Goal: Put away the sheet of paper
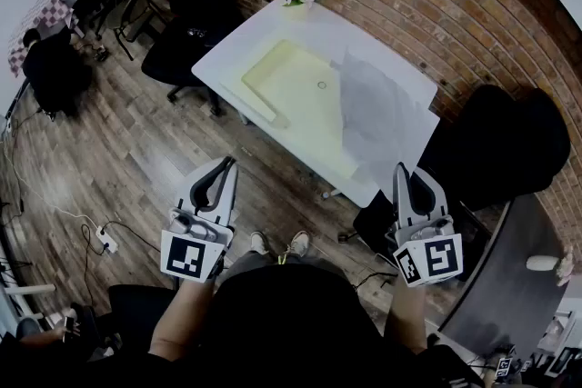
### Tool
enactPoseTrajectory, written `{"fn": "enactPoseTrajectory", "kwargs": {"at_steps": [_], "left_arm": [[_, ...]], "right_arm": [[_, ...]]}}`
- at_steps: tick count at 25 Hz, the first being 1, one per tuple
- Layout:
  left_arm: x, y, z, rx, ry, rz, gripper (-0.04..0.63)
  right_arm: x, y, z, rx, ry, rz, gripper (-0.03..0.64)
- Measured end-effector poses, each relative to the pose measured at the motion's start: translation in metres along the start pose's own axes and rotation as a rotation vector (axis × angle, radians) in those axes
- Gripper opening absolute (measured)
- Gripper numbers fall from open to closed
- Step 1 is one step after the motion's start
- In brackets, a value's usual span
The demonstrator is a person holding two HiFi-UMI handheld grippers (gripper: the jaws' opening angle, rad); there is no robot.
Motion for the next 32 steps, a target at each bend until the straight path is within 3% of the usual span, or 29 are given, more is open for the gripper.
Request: {"fn": "enactPoseTrajectory", "kwargs": {"at_steps": [16,21,32], "left_arm": [[0.008,-0.026,0.011,-0.04,0.013,0.006,0.034],[0.018,-0.018,0.008,-0.067,0.033,-0.015,0.034],[0.03,0.02,0.064,-0.006,0.026,-0.063,0.034]], "right_arm": [[0.022,-0.031,0.002,-0.037,-0.034,0.042,0.014],[0.025,-0.03,0.01,-0.05,-0.03,0.036,0.014],[0.026,-0.039,0.055,-0.038,0.014,0.025,0.014]]}}
Point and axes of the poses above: the fingertips, and each gripper's own axes: z forward along the fingers, y to its left, x out of its underside, the point moved 9 cm from there along -z, backward along the fingers, and after that the axes turned 15 degrees about -z, right-handed, at the moved point
